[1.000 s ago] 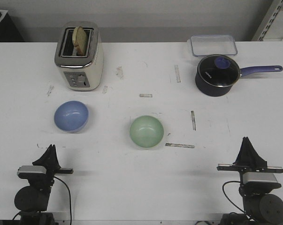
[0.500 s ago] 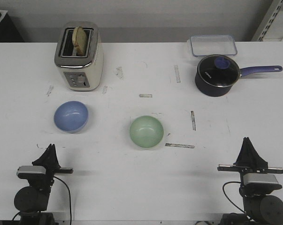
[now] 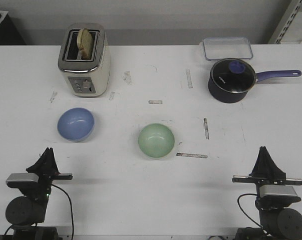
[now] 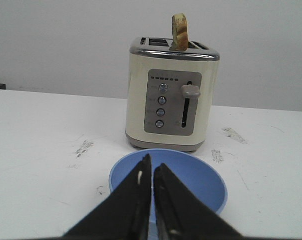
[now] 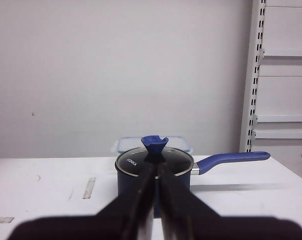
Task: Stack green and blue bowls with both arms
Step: 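Reach the left gripper to the light blue bowl's rim and grasp it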
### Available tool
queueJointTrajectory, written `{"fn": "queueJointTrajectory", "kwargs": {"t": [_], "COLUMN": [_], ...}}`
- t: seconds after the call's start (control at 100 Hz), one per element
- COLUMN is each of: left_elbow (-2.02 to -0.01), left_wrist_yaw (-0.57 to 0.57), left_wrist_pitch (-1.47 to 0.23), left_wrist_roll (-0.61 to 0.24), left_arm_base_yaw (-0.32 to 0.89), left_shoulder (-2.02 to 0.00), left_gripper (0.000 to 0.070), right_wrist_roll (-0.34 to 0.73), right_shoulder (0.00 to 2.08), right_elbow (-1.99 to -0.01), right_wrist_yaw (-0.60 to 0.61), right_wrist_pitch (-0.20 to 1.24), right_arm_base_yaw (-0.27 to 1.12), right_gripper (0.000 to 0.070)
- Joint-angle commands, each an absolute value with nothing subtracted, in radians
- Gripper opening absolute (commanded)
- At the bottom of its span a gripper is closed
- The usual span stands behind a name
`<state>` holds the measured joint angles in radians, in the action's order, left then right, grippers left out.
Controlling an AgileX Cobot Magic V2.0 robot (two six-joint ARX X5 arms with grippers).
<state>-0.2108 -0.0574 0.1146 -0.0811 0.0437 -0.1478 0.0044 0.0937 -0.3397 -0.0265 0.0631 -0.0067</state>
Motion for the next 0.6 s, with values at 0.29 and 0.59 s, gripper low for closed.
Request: {"fn": "queueJointTrajectory", "kwargs": {"t": [0.29, 0.59], "left_elbow": [-0.457, -0.681], "left_wrist_yaw": [-0.063, -0.060], "left_wrist_pitch": [0.125, 0.119], "left_wrist_roll": [-0.077, -0.014], "left_arm_base_yaw": [0.044, 0.070], "left_shoulder": [-0.520, -0.879], "left_gripper": [0.0001, 0.0001], "right_wrist_roll": [0.002, 0.002], "right_shoulder": [0.091, 0.091], "right_elbow": [-0.343, -0.343], "right_wrist_yaw": [-0.026, -0.026], "right_wrist_pitch": [0.052, 0.052], "right_arm_base_yaw": [-0.006, -0.006], "right_gripper": [0.0000, 0.0000]}}
